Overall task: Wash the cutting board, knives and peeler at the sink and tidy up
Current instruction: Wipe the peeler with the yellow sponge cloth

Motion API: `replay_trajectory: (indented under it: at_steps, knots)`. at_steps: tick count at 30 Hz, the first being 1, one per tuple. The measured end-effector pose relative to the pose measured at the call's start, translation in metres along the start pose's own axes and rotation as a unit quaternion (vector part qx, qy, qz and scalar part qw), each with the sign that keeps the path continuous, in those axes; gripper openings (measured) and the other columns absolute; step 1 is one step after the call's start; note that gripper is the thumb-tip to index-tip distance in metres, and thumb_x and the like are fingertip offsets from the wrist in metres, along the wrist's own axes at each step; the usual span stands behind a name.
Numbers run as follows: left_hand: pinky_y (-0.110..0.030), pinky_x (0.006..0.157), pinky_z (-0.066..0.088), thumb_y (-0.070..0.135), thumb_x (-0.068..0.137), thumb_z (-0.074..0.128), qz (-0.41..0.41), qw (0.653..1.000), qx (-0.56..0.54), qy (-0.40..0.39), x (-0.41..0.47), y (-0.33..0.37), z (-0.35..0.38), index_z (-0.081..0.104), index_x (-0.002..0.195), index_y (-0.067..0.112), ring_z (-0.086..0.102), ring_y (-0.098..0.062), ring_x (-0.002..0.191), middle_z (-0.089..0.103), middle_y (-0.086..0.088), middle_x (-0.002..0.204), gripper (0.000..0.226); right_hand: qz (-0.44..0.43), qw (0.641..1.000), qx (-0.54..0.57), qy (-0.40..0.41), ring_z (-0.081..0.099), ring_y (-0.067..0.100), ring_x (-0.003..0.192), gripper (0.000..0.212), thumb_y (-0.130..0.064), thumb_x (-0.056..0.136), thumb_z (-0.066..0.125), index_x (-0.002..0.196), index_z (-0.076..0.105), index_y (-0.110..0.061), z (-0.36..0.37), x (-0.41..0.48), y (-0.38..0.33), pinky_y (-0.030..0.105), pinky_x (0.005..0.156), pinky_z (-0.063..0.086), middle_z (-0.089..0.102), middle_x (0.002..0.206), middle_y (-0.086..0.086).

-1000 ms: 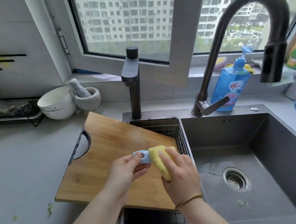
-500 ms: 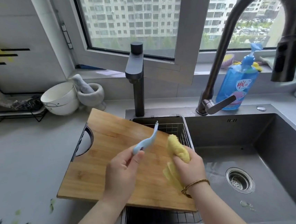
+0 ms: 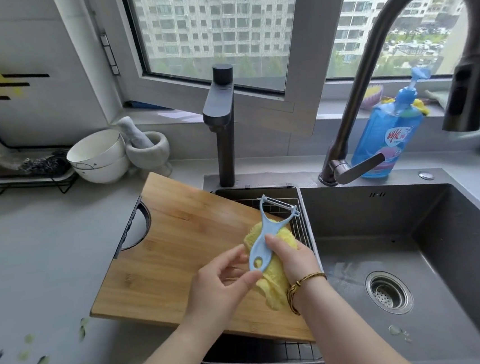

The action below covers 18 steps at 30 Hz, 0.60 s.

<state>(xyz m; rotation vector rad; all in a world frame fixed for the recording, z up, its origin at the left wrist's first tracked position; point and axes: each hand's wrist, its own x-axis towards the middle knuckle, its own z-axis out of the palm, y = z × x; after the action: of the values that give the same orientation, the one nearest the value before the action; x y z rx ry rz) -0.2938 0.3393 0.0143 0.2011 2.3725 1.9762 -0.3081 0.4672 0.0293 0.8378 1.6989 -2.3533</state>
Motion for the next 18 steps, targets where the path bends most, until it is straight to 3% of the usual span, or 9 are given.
replay_trajectory:
  at_steps: [2,5,7,10,12,13,15,17,18]
  knots:
    - [-0.009,0.061,0.049,0.008,0.075,0.072,-0.065,0.998,-0.019,-0.008,0.005,0.003,0.0,0.066,0.088,0.03,0.065,0.001,0.071,0.07,0.015,0.071,0.026,-0.003,1.0,-0.017,-0.002,0.06,0.012,0.041,0.008,-0.014,0.086,0.061,0.081,0.061,-0.009,0.0,0.001,0.0,0.018,0.04,0.048,0.063,0.066,0.007]
    - [-0.02,0.066,0.053,0.009,0.081,0.066,-0.172,0.983,-0.066,-0.029,0.015,0.008,-0.002,0.069,0.084,0.018,0.064,-0.01,0.07,0.07,0.004,0.073,0.01,-0.014,0.998,-0.056,-0.026,0.061,0.017,0.061,0.009,-0.02,0.087,0.06,0.086,0.062,-0.012,0.003,0.001,0.003,0.025,0.056,0.051,0.065,0.073,0.004]
    - [-0.02,0.061,0.052,0.008,0.084,0.063,-0.221,0.972,-0.073,-0.044,0.02,0.007,-0.004,0.068,0.079,0.015,0.061,-0.009,0.061,0.068,0.002,0.064,0.01,-0.022,0.996,-0.083,-0.022,0.06,0.017,0.065,0.01,-0.024,0.088,0.059,0.083,0.062,-0.015,0.003,0.001,0.006,0.027,0.061,0.05,0.064,0.074,0.002]
    - [-0.017,0.05,0.052,0.004,0.084,0.062,-0.245,0.966,-0.088,-0.003,0.027,0.006,-0.01,0.065,0.073,0.011,0.057,-0.003,0.045,0.062,0.002,0.053,0.013,-0.047,0.993,-0.095,0.048,0.06,0.022,0.077,0.011,-0.026,0.087,0.059,0.077,0.06,-0.021,-0.008,0.006,0.012,0.033,0.074,0.051,0.063,0.079,0.004]
    - [-0.016,0.046,0.051,0.002,0.084,0.061,-0.254,0.961,-0.105,0.021,0.03,0.004,-0.016,0.064,0.076,0.009,0.061,-0.002,0.046,0.064,-0.003,0.064,0.011,-0.103,0.983,-0.106,0.107,0.059,0.026,0.084,0.008,-0.019,0.087,0.06,0.08,0.061,-0.022,-0.018,0.007,0.019,0.03,0.076,0.05,0.062,0.081,0.002]
    - [-0.016,0.045,0.051,0.002,0.085,0.06,-0.256,0.959,-0.115,0.026,0.03,0.004,-0.018,0.063,0.077,0.008,0.063,-0.003,0.048,0.065,-0.005,0.07,0.01,-0.179,0.963,-0.147,0.139,0.057,0.025,0.086,0.011,-0.015,0.086,0.06,0.079,0.061,-0.023,-0.021,0.007,0.023,0.022,0.075,0.046,0.06,0.081,-0.002]
    - [-0.016,0.046,0.051,0.002,0.086,0.059,-0.257,0.957,-0.13,0.026,0.029,0.004,-0.017,0.062,0.077,0.006,0.065,-0.005,0.052,0.065,-0.006,0.075,0.011,-0.397,0.852,-0.281,0.192,0.052,0.02,0.09,0.011,-0.016,0.08,0.057,0.085,0.065,-0.021,-0.024,0.005,0.029,0.004,0.082,0.033,0.061,0.09,-0.005]
    - [-0.016,0.047,0.052,0.004,0.087,0.059,-0.255,0.957,-0.133,0.029,0.027,0.005,-0.014,0.062,0.077,0.005,0.066,-0.007,0.054,0.065,-0.008,0.077,0.011,-0.545,0.732,-0.364,0.187,0.048,0.015,0.09,0.027,-0.02,0.073,0.053,0.099,0.062,-0.018,-0.022,0.007,0.036,0.001,0.088,0.027,0.061,0.103,-0.003]
    - [-0.017,0.047,0.052,0.005,0.087,0.059,-0.252,0.958,-0.135,0.034,0.027,0.007,-0.013,0.062,0.077,0.005,0.066,-0.007,0.054,0.065,-0.007,0.076,0.011,-0.578,0.7,-0.378,0.183,0.047,0.014,0.089,0.031,-0.019,0.072,0.052,0.102,0.057,-0.019,-0.021,0.01,0.04,0.006,0.089,0.029,0.058,0.107,-0.004]
